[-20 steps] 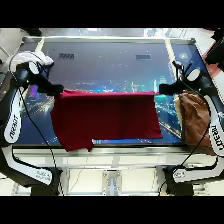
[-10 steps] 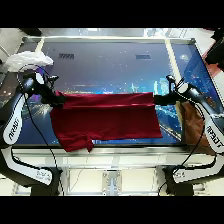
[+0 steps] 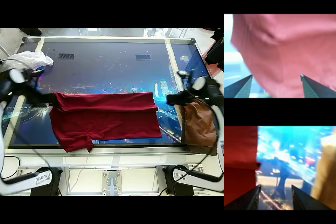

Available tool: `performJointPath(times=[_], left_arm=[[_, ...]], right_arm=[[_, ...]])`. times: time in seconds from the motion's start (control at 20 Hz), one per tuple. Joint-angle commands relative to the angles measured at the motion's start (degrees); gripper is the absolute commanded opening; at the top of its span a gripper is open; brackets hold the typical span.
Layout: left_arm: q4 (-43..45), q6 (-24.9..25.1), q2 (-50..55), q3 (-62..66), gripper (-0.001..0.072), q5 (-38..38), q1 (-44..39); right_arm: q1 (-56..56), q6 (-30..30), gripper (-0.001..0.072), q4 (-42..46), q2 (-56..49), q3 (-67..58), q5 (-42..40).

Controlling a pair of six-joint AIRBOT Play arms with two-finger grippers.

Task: Fold the shirts.

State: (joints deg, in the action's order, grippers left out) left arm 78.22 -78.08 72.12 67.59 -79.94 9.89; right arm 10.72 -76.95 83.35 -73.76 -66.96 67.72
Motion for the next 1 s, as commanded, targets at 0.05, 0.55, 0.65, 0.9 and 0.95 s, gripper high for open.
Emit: performJointPath(times=[0.05,0.55,0.65,0.9,0.95], left_arm=[[-8.20,-5.46,-20.24,-24.20,0.0524,0.70,8.70],[-14.01,-1.42,-20.06,-43.98,0.0461,-2.99,19.85],[-14.84,-2.29,-17.27,-44.24,0.0461,-2.12,19.74],[-16.68,-2.91,-10.47,-44.24,0.0461,4.20,16.15],[-18.21,-2.91,-9.62,-44.24,0.0461,5.97,14.91]], right_arm=[[4.90,-0.55,0.0440,-2.69,9.49,-0.24,1.75],[4.83,2.21,0.0440,-15.76,11.15,-0.31,0.20],[4.83,2.27,0.0440,-16.55,11.15,-0.28,0.20],[4.83,2.25,0.0440,-20.41,11.17,-0.28,0.17],[4.83,2.25,0.0440,-21.05,11.17,-0.28,0.17]])
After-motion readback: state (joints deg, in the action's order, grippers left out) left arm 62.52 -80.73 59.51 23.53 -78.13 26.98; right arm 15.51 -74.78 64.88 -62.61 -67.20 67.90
